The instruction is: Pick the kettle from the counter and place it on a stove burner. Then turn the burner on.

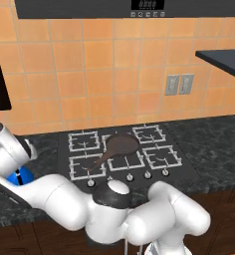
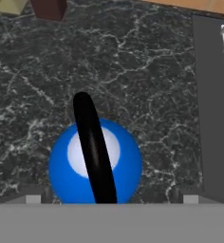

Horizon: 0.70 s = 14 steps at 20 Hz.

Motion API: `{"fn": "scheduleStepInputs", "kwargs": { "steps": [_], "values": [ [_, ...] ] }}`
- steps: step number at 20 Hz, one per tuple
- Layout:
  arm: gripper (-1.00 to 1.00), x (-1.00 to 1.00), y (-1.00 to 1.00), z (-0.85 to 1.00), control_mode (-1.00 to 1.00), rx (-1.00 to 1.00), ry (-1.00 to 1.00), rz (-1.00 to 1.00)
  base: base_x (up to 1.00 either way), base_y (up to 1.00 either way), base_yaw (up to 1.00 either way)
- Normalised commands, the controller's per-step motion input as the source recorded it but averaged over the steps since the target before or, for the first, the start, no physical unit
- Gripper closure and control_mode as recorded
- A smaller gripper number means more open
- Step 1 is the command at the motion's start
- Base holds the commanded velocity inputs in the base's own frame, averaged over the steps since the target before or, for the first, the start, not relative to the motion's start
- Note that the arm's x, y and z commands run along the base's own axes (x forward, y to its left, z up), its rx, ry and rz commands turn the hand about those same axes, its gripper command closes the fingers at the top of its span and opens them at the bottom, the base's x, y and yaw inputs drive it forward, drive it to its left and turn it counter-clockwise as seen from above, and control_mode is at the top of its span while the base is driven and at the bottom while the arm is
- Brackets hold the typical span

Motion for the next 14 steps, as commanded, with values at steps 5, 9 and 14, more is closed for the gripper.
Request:
{"fn": "scheduleStepInputs", "kwargs": {
  "steps": [5, 9, 14],
  "values": [
    [1.0, 0.47, 0.01, -0.36, -1.0, 0.0, -0.01, 0.03, 0.0, 0.0, 0.0],
    [1.0, 0.06, 0.0, 0.0, -1.0, 0.0, 0.0, 0.0, 0.0, 0.0, 0.0],
    [1.0, -0.13, -0.19, 0.0, -1.0, 0.0, -0.09, 0.0, 0.0, 0.0, 0.0]
  ]
}}
